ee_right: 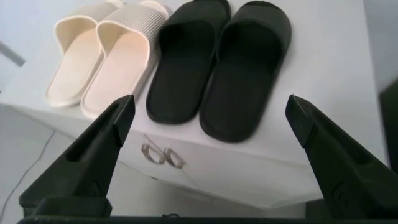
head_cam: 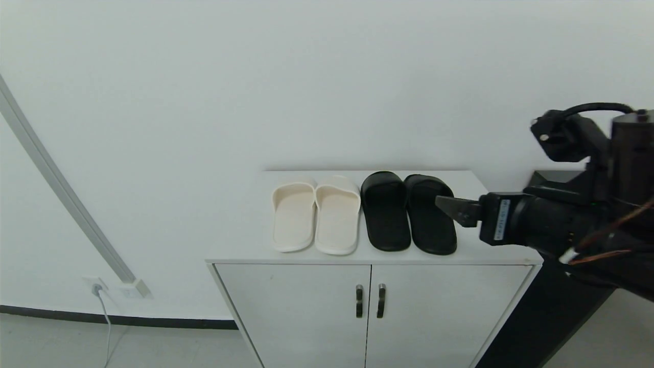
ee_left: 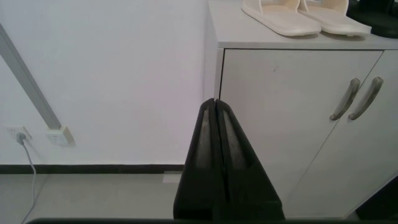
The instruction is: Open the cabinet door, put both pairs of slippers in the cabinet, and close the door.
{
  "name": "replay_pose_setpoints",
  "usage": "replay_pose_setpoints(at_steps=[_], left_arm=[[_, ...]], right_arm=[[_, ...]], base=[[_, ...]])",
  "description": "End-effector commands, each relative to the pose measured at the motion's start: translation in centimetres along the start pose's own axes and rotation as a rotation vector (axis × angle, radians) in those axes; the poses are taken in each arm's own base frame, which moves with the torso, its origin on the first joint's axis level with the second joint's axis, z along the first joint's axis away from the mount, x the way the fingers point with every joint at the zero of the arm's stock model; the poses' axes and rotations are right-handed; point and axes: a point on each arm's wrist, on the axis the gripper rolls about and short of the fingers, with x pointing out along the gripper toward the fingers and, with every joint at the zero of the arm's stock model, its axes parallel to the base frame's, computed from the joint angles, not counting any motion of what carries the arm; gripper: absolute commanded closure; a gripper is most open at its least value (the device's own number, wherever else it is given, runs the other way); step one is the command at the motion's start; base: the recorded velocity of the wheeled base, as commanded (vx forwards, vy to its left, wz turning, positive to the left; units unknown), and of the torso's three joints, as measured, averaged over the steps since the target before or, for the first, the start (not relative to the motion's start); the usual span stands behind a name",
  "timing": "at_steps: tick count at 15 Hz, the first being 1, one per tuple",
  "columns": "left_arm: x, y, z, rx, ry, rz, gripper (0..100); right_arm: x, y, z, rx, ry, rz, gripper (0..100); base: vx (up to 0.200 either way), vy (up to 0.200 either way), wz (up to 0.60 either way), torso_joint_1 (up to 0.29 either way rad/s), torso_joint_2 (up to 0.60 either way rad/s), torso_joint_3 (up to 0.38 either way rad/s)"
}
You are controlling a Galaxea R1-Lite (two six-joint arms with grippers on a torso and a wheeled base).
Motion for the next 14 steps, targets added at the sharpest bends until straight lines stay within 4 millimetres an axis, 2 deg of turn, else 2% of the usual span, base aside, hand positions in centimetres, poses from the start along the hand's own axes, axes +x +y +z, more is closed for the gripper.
replay_pose_setpoints(at_steps=[1, 4, 5, 9, 14], left_arm=[[0.0, 0.0, 0.0, 0.0, 0.0, 0.001, 100], [0.0, 0.0, 0.0, 0.0, 0.0, 0.001, 100], [0.0, 0.0, 0.0, 0.0, 0.0, 0.001, 100], [0.0, 0.0, 0.0, 0.0, 0.0, 0.001, 100], [0.0, 0.0, 0.0, 0.0, 0.0, 0.001, 100]], right_arm=[[5.2, 2.4, -1.5, -0.008, 0.03, -0.092, 0], [8.3, 3.5, -2.6, -0.009, -0.011, -0.169, 0], [8.5, 3.6, -2.8, -0.011, -0.012, -0.172, 0], [11.8, 4.6, -4.5, -0.034, -0.001, -0.21, 0], [14.8, 3.9, -4.6, -0.031, -0.002, -0.262, 0]], base=[[0.0, 0.0, 0.0, 0.0, 0.0, 0.0], [0.0, 0.0, 0.0, 0.0, 0.0, 0.0], [0.0, 0.0, 0.0, 0.0, 0.0, 0.0], [0.0, 0.0, 0.0, 0.0, 0.0, 0.0], [0.0, 0.0, 0.0, 0.0, 0.0, 0.0]])
